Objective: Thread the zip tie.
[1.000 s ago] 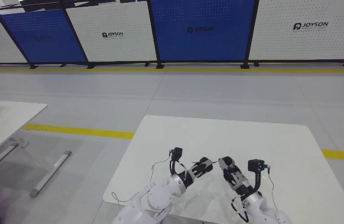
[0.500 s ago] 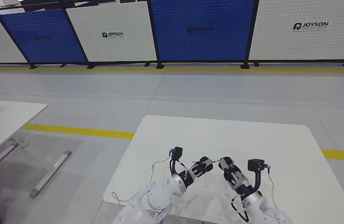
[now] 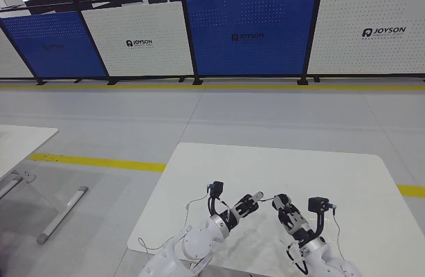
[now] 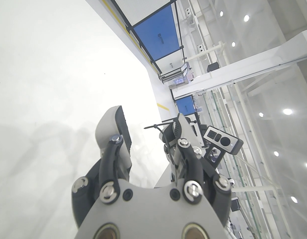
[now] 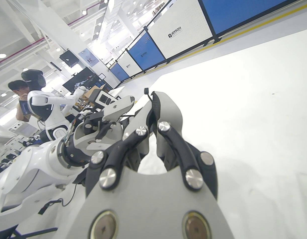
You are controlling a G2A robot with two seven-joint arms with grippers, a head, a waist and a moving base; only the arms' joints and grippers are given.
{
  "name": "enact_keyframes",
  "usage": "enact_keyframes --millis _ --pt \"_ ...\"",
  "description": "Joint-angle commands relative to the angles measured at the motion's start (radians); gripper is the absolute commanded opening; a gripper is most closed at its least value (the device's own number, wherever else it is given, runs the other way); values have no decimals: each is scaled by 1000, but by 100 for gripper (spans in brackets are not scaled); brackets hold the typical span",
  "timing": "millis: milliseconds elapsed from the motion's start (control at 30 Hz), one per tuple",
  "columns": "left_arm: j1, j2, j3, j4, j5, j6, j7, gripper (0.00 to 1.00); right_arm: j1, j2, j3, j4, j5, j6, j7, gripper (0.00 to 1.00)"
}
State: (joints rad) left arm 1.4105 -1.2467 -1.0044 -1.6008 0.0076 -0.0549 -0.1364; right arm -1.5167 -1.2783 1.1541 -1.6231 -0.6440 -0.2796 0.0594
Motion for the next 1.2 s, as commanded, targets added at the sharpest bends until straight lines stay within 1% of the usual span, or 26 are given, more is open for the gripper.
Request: enact_keyframes --millis 0,67,167,300,433,567,667,767,1000,1100,1133,1167 --pt "2 0 -2 0 -1 -2 3 22 -1 0 1 0 0 0 -2 0" --pt "3 0 -3 -1 -1 -4 5 15 -2 0 3 0 -1 1 -5 0" --pt "5 0 -5 -2 0 -5 8 11 -3 0 4 0 -2 3 -10 0" --pt "7 0 -6 -4 -1 -7 9 11 -3 -1 4 1 -4 6 -14 0" --pt "10 1 -8 -7 0 -11 8 18 -2 -1 6 4 -3 14 -19 0" --pt "14 1 -8 -10 6 -19 15 17 2 -3 6 8 4 26 -18 0" --pt "15 1 -7 -11 10 -21 15 13 4 -4 4 10 4 32 -20 0" --pt "17 1 -7 -12 15 -23 15 11 5 -5 4 10 4 36 -20 0" --pt "20 0 5 -23 38 -18 13 19 8 -6 1 9 6 41 -16 0" --pt "20 0 10 -26 47 -16 12 18 8 -7 2 8 10 49 -24 0" --pt "20 0 10 -26 51 -15 13 14 8 -8 4 8 14 56 -27 0" --pt "19 0 11 -26 56 -14 16 12 7 -9 5 8 19 59 -29 0"
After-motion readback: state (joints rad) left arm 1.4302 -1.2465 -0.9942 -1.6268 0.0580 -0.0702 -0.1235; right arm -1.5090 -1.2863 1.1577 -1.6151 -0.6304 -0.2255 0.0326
